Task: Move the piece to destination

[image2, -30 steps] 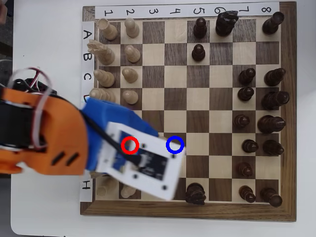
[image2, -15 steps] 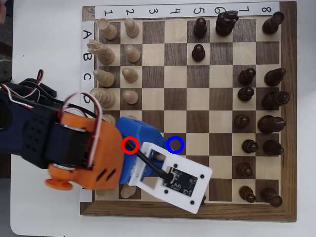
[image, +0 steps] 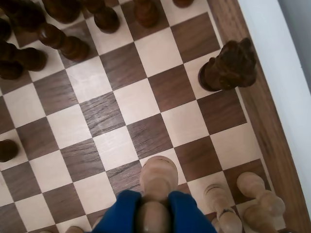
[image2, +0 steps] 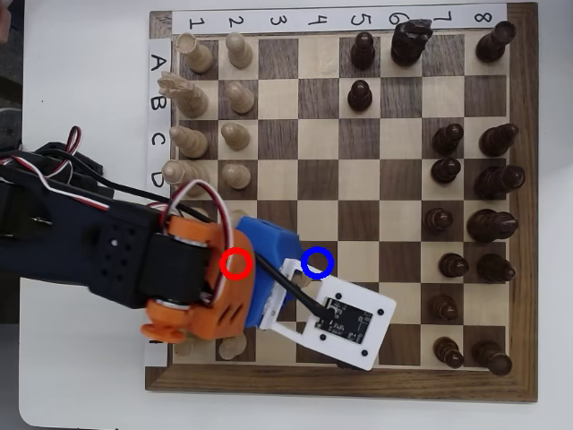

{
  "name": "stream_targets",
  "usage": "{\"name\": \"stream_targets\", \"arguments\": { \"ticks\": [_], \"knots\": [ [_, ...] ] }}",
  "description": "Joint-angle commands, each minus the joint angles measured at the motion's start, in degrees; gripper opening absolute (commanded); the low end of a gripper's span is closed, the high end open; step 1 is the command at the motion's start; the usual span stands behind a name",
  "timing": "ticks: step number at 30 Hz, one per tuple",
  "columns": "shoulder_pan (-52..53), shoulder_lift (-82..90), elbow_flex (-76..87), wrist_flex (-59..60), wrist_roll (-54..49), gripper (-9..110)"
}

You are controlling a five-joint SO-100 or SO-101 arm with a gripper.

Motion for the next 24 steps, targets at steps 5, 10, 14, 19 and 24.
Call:
{"name": "stream_targets", "arguments": {
  "ticks": [5,10,14,19,24],
  "knots": [
    [-1.85,-1.67,3.96,-9.14,3.78,0],
    [-2.55,-3.78,4.31,-11.07,4.57,0],
    [-3.08,-5.19,4.75,-13.36,5.45,0],
    [-4.13,-6.24,6.06,-14.68,6.59,0],
    [-4.31,-7.56,6.77,-15.91,7.38,0]
  ]
}}
